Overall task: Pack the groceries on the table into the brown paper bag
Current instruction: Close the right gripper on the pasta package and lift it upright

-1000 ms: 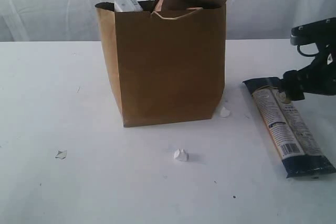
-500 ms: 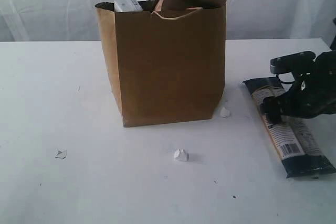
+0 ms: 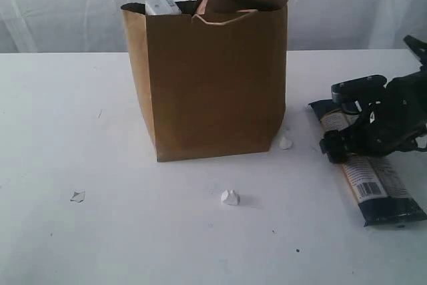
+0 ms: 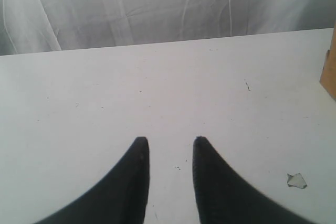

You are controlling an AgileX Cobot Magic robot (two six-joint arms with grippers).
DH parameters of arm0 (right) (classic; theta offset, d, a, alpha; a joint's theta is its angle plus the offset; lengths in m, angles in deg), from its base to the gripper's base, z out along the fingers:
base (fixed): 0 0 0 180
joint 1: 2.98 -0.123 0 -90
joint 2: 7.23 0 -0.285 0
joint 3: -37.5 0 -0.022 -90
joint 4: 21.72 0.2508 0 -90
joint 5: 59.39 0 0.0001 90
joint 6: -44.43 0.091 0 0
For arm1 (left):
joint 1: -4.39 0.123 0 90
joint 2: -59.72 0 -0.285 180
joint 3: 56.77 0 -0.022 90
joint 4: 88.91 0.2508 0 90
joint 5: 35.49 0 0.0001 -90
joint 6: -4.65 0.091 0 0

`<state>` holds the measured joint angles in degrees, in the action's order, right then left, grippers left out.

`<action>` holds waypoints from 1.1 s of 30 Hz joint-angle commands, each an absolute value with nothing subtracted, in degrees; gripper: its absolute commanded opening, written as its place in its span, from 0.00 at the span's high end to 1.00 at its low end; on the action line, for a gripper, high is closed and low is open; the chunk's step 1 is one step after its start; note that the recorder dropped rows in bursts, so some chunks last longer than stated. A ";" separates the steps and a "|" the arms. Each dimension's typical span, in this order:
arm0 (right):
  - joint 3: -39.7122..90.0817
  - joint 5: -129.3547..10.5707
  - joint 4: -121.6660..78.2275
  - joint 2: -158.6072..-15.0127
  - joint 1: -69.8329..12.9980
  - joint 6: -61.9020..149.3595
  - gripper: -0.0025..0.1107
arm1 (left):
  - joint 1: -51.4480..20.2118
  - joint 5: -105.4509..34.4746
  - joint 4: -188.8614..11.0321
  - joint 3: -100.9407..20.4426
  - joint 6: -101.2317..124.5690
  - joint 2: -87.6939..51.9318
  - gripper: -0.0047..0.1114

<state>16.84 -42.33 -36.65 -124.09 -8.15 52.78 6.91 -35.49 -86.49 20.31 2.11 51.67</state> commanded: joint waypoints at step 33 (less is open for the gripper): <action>10.85 -64.66 -34.81 -102.42 -7.29 58.38 0.98 | 7.13 -35.49 -86.96 20.44 1.97 51.93 0.66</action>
<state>11.67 -57.04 -35.43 -106.60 -7.71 57.93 6.91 -35.49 -86.49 20.31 2.11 51.67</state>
